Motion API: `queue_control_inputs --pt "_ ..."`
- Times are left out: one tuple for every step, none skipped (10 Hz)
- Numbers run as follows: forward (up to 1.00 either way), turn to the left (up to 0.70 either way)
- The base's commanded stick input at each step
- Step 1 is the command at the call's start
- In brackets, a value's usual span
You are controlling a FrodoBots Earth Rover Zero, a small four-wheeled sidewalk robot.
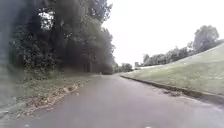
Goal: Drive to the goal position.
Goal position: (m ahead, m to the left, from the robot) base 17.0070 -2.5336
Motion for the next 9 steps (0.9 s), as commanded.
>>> queue_control_inputs --pt "0.45 0.21" --pt "0.45 0.27" --pt "0.45 0.27" --pt "0.45 0.27" --pt "0.45 0.27" --pt "0.45 0.27" --pt "0.45 0.27" --pt "0.45 0.27" --pt "0.45 0.26"
